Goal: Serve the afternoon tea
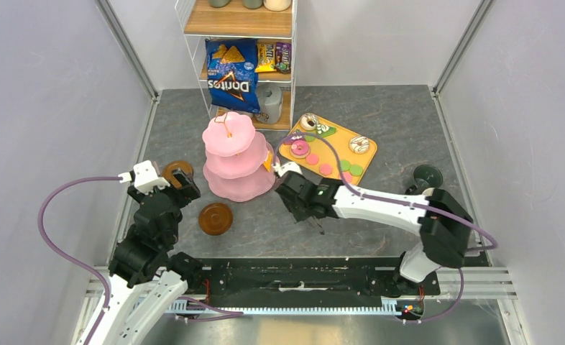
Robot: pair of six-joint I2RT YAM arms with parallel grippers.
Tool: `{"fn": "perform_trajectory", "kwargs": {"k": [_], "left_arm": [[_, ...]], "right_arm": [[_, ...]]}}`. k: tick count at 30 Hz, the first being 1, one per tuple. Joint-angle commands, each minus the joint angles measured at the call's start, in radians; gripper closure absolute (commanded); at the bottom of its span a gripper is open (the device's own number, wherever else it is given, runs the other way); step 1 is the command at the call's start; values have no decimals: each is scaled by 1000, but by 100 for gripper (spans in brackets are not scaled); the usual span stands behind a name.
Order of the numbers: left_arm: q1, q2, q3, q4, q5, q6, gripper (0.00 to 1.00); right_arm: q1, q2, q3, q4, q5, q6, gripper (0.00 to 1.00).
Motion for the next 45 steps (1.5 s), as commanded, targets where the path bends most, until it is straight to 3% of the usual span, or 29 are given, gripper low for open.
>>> {"fn": "perform_trajectory", "kwargs": {"k": [1,10,22,33,45], "left_arm": [[7,-1,0,32,-3,-22,10],[7,-8,0,32,0,-23,10],[7,-14,0,32,6,-24,10],[8,-9,-1,40,12,-18,10],[12,-3,-1,46,18,-14,10]], "right_arm": [[-84,-152,-37,-64,87,-3,54],[-457,-207,-36,-75,-9,-101,54],[-785,20,156,-10,-247,-169,55],[-849,274,378,-31,-340,-249,57],[-847,381,480,-80,-443,-274,58]]}}
